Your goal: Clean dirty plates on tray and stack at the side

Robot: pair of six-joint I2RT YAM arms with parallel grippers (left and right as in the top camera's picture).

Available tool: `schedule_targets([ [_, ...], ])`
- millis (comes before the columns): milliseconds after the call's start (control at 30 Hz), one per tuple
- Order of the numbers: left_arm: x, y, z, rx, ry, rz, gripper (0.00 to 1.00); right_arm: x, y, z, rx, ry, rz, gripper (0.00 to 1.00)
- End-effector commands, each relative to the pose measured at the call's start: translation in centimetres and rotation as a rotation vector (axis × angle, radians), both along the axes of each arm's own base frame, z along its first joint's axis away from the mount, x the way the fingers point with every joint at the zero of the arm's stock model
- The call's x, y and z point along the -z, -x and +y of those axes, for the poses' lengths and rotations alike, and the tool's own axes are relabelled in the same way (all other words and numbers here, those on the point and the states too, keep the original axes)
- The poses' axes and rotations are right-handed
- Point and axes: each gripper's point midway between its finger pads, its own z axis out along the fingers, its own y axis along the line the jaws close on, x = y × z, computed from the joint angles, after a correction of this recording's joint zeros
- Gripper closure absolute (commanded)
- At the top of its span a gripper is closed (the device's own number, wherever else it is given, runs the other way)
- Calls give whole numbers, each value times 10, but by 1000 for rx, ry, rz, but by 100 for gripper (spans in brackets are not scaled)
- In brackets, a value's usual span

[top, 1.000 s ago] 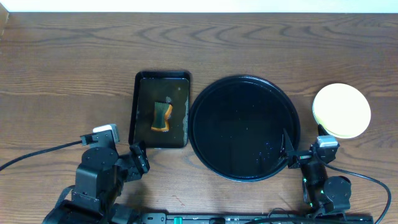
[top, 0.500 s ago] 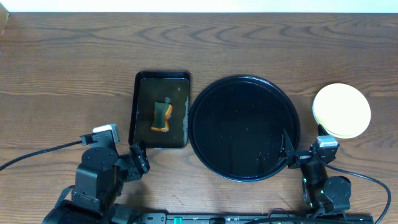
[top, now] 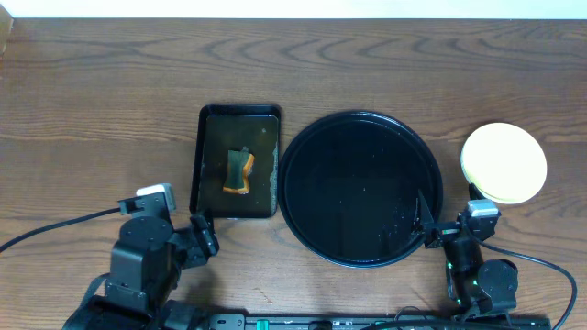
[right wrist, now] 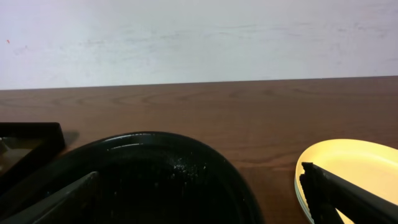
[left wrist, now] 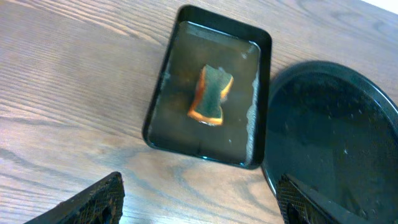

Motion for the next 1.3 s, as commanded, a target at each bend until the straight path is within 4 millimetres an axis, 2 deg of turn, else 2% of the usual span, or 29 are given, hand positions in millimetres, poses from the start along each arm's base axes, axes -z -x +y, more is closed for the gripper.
schedule_targets([
  [0, 3, -1, 16, -32, -61, -38, 21, 1, 0, -2, 8, 6, -1, 1],
  [67, 7, -3, 18, -27, -68, -71, 21, 1, 0, -2, 8, 6, -1, 1],
  [333, 43, -13, 36, -119, -45, -231, 21, 1, 0, -2, 8, 6, -1, 1],
  [533, 58, -27, 39, -134, -27, -369, 21, 1, 0, -2, 7, 6, -1, 1],
  [767, 57, -53, 38, -134, -12, -574, 21, 1, 0, -2, 7, 6, -1, 1],
  [1000, 48, -66, 38, -132, -11, -735, 21, 1, 0, -2, 7, 6, -1, 1],
  [1100, 49, -66, 33, -72, -81, -729, 21, 1, 0, -2, 7, 6, -1, 1],
  [1267, 82, -63, 32, -54, -98, -598, 21, 1, 0, -2, 8, 6, -1, 1],
])
